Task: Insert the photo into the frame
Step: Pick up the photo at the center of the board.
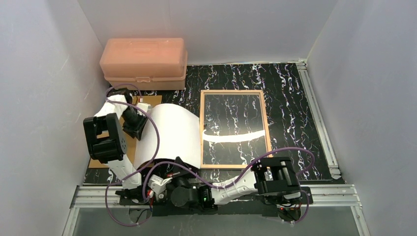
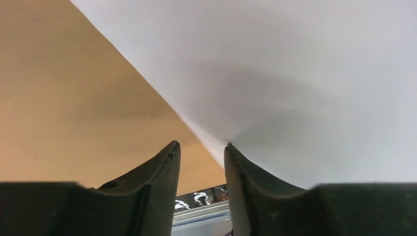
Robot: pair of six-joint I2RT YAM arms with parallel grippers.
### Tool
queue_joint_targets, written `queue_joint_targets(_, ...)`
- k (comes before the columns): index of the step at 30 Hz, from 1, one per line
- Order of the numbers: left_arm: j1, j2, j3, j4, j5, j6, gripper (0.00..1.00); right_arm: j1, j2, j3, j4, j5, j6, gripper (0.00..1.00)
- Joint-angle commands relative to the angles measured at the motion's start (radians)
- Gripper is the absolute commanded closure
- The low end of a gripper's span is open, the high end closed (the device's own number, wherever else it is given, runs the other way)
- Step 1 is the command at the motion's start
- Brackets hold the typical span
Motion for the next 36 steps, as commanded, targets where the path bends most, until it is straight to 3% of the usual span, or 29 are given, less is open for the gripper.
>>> queue_joint_targets(1,0.072,-0.119,0.200,-0.186,0.117,-0.018,0.47,-0.003,-0.020,0.054,0.231,0.085,-0.209,0.99)
queue_joint_targets(2,0.093,-0.124,0.258,-0.225,0.137,-0.023,0.32,-0.003,-0.030,0.062,0.239,0.086,-0.241,0.99)
queue_joint_targets(4,0.138,-0.126,0.387,-0.318,0.211,-0.029,0.24,-0.003,-0.056,0.082,0.244,0.087,-0.295,0.99)
queue_joint_targets(5,0.162,-0.124,0.456,-0.365,0.246,-0.032,0.08,-0.003,-0.072,0.088,0.244,0.082,-0.322,0.99)
queue_joint_targets(6,0.184,-0.123,0.515,-0.404,0.279,-0.041,0.02,-0.003,-0.087,0.090,0.249,0.079,-0.345,0.99)
queue_joint_targets(10,0.249,-0.123,0.736,-0.538,0.413,-0.066,0.01,-0.014,-0.171,0.052,0.300,0.051,-0.461,0.99)
queue_joint_targets(14,0.253,-0.107,0.929,-0.665,0.509,-0.066,0.01,-0.016,-0.274,-0.020,0.449,0.006,-0.629,0.99)
queue_joint_targets(17,0.253,-0.065,1.085,-0.774,0.587,-0.057,0.01,-0.016,-0.362,-0.067,0.460,-0.022,-0.683,0.99)
queue_joint_targets(25,0.241,-0.098,1.069,-0.778,0.880,-0.058,0.02,-0.017,-0.584,-0.133,0.389,-0.010,-0.747,0.99)
queue_joint_targets(29,0.119,-0.073,1.054,-0.782,0.892,-0.066,0.01,-0.017,-0.657,-0.129,0.330,0.044,-0.748,0.99)
queue_joint_targets(33,0.029,-0.089,1.068,-0.738,0.875,-0.060,0.02,-0.030,-0.702,-0.098,0.051,0.110,-0.624,0.99)
queue_joint_targets(36,0.024,-0.081,1.195,-0.707,0.914,-0.087,0.01,-0.090,-0.719,-0.087,-0.069,0.123,-0.559,0.99)
